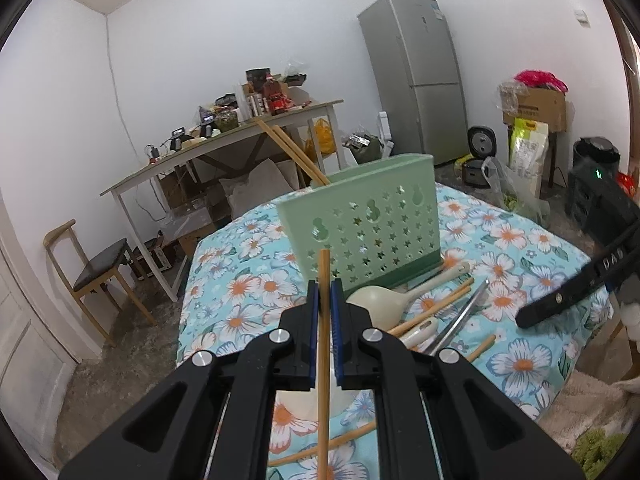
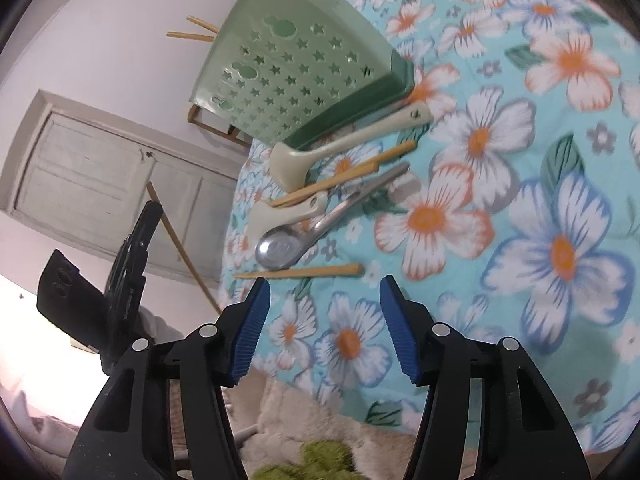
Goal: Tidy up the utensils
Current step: 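Grasp another wooden chopstick with the right tool while the left tool holds its chopstick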
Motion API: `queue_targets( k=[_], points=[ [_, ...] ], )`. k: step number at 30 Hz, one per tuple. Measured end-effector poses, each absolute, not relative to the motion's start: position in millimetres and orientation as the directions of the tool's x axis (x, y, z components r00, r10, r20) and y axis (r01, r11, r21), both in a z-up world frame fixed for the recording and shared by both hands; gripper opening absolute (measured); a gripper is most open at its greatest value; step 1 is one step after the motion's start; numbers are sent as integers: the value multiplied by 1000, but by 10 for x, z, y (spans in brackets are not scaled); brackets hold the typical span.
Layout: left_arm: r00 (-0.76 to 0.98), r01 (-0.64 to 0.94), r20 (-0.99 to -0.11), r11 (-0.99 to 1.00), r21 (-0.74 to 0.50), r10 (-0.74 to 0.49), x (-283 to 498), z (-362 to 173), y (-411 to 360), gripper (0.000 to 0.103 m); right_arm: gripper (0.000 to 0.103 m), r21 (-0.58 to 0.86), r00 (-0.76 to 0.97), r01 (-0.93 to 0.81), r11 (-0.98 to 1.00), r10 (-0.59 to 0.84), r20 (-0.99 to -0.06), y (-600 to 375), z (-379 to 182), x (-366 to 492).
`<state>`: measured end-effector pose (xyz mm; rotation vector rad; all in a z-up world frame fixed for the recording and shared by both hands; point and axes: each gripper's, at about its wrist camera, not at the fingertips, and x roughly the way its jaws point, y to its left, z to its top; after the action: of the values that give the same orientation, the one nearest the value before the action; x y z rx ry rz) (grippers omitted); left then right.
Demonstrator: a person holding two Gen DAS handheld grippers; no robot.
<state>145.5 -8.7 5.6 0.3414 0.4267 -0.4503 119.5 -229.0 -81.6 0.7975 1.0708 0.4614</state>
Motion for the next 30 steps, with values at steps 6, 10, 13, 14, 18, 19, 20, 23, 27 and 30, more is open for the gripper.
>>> queue_targets(
  k=[6, 10, 13, 14, 18, 19, 20, 23, 27, 30],
  points=[
    [837, 442, -431, 880, 172, -336, 1462, 179, 94, 6, 52, 810, 384, 89, 580, 730, -565, -2176, -972, 1240],
    [844, 427, -419, 893, 145, -335, 1463, 234, 202, 6, 47, 831, 386, 171, 529, 740, -550, -2182, -1100, 1323],
    [849, 419, -410, 897, 138, -333, 1463, 256, 269, 6, 43, 832, 402, 234, 503, 729, -554, -2197, -1156, 1360],
    [850, 419, -408, 898, 137, -334, 1460, 260, 283, 6, 42, 833, 411, 257, 490, 724, -553, -2196, -1174, 1369],
    [851, 419, -401, 899, 130, -339, 1449, 260, 323, 6, 42, 833, 444, 332, 443, 705, -553, -2254, -1203, 1381],
    [851, 419, -399, 899, 125, -341, 1446, 258, 338, 6, 42, 834, 452, 354, 424, 703, -550, -2257, -1217, 1383],
    [851, 419, -397, 900, 123, -342, 1446, 259, 348, 6, 42, 833, 455, 366, 414, 702, -548, -2273, -1233, 1390],
    [850, 420, -395, 900, 112, -348, 1452, 251, 388, 6, 43, 829, 463, 395, 396, 694, -552, -2251, -1233, 1414],
    [851, 418, -389, 904, 94, -353, 1463, 250, 461, 6, 43, 823, 477, 417, 385, 678, -559, -2166, -1225, 1449],
    [853, 415, -384, 905, 89, -354, 1458, 252, 495, 6, 42, 820, 487, 425, 384, 667, -564, -2116, -1224, 1457]
  ],
)
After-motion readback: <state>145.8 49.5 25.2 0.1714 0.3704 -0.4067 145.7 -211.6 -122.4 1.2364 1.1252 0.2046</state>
